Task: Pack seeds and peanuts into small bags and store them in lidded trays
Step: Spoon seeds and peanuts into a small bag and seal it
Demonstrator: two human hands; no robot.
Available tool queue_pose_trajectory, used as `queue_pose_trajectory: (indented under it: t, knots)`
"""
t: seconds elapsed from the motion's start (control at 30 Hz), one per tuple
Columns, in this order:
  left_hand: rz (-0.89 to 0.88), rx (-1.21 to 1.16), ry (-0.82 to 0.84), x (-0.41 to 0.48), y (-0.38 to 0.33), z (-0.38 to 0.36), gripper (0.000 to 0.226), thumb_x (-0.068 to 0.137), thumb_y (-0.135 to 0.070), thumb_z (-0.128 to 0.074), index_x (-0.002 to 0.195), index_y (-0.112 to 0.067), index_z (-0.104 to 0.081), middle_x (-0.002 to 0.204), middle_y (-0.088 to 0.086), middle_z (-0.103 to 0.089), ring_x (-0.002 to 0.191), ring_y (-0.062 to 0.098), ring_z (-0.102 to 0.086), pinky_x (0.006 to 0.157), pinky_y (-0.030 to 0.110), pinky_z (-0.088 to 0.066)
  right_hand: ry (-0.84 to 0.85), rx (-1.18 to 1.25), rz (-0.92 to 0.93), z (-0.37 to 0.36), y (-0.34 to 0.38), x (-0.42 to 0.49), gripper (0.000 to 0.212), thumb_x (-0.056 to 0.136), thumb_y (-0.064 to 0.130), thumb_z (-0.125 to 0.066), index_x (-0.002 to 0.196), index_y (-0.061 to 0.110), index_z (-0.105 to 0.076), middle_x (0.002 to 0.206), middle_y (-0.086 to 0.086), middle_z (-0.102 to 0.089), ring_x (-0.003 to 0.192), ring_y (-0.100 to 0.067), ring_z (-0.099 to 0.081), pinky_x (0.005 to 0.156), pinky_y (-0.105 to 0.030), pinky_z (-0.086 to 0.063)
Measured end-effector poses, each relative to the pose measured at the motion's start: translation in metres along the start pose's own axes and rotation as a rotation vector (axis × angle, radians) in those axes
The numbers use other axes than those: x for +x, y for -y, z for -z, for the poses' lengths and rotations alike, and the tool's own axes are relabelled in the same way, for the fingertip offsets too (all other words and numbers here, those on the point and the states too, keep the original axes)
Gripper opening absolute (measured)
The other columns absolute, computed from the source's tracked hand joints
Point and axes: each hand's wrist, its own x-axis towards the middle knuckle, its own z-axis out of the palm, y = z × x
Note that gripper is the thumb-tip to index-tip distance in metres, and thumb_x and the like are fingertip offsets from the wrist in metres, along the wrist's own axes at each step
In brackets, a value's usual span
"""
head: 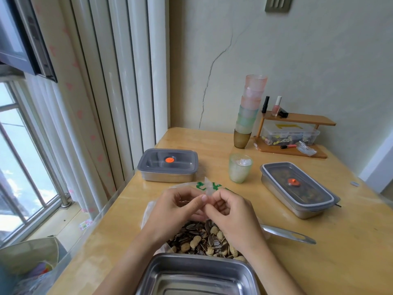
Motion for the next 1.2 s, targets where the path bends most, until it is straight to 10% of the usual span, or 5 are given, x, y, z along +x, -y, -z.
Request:
queue_pose_trajectory:
  t: [0.47, 0.63, 0.77, 0.93, 1.2]
  knots:
    - [-0.075, 0.427, -0.161, 0.001, 0.004, 0.005, 0.011, 0.090, -0.027, -0.078, 0.081, -0.022, -0.075, 0.071, -0.006, -0.076, 0.068, 0.012, -0.074, 0.071, 0.038, -0.062, -0.113, -0.131, 0.036, 0.001, 0.001, -0.001, 0.020, 0.093, 0.012, -0.071, 0.084, 0.024, -0.057, 0.073, 0.008, -0.064, 0.071, -0.010, -0.062, 0.059, -0.016, -0.048]
    - [-0.257, 0.613, -0.137, 0.001, 0.003, 0.005, 0.013, 0.087, -0.024, -0.074, 0.075, -0.025, -0.068, 0.069, -0.010, -0.067, 0.063, 0.010, -0.061, 0.056, 0.014, -0.042, -0.176, -0.403, 0.129, 0.000, -0.007, 0.001, 0.022, 0.088, 0.007, -0.066, 0.091, 0.023, -0.052, 0.080, 0.008, -0.059, 0.069, -0.013, -0.058, 0.061, -0.038, -0.054]
    - [-0.417, 0.669, -0.025, 0.000, -0.001, 0.006, 0.016, 0.085, -0.031, -0.078, 0.095, -0.028, -0.066, 0.090, -0.013, -0.063, 0.090, 0.010, -0.060, 0.074, 0.012, -0.041, -0.146, -0.308, 0.097, 0.003, -0.005, 0.001, 0.017, 0.092, 0.010, -0.069, 0.086, 0.023, -0.060, 0.075, 0.009, -0.066, 0.066, -0.012, -0.065, 0.060, -0.036, -0.056]
    - [-0.420, 0.763, 0.132, 0.001, 0.005, 0.015, 0.090, 0.072, -0.061, -0.087, 0.147, -0.035, -0.046, 0.142, -0.022, -0.046, 0.140, 0.006, -0.039, 0.112, 0.014, -0.028, 0.002, 0.252, -0.170, 0.009, 0.006, 0.002, 0.010, 0.096, 0.009, -0.070, 0.089, 0.015, -0.070, 0.071, -0.003, -0.074, 0.060, -0.014, -0.066, 0.062, -0.032, -0.055]
    - [-0.400, 0.775, 0.055, 0.004, 0.015, 0.016, 0.059, 0.083, -0.048, -0.075, 0.136, -0.032, -0.055, 0.123, -0.025, -0.060, 0.117, -0.004, -0.054, 0.101, 0.014, -0.036, -0.109, 0.078, -0.081, 0.011, 0.002, 0.001, 0.011, 0.094, 0.020, -0.073, 0.089, 0.028, -0.067, 0.076, 0.003, -0.073, 0.068, -0.015, -0.070, 0.066, -0.040, -0.059]
